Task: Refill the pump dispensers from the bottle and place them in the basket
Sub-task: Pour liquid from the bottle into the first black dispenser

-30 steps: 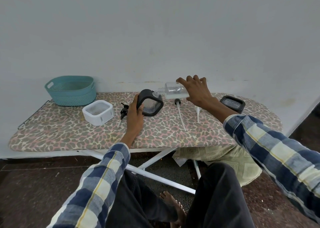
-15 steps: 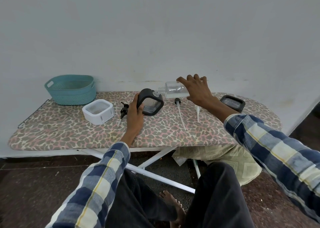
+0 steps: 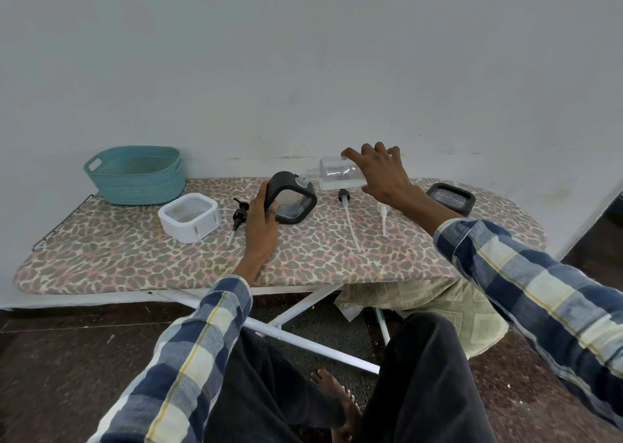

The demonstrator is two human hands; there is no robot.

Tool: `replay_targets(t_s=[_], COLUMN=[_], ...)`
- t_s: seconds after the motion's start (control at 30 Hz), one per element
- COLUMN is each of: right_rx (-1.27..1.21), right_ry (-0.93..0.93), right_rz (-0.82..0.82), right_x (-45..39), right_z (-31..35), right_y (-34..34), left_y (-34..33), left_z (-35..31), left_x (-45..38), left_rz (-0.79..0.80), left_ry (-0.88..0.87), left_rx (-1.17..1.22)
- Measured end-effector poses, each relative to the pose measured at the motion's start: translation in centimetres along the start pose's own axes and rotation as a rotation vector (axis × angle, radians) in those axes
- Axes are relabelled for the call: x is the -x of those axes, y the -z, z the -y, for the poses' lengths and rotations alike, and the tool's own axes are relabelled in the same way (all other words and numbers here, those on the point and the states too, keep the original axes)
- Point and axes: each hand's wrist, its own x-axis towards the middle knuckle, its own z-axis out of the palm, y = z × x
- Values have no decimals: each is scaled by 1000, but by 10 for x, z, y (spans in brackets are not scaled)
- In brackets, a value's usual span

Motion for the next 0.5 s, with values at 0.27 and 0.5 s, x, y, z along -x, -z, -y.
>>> replay_targets(t_s=[0.27, 0.5], right_rx=[-16, -13], right_ry=[-3, -7], right_rz=[-7, -7], right_x=[0, 0], right_z=[0, 0], right_y=[0, -1], left_y=[0, 0], left_z=[-1, -3], left_x=[0, 0], left_rz=[-6, -10], left_ry=[17, 15], left_rx=[12, -5])
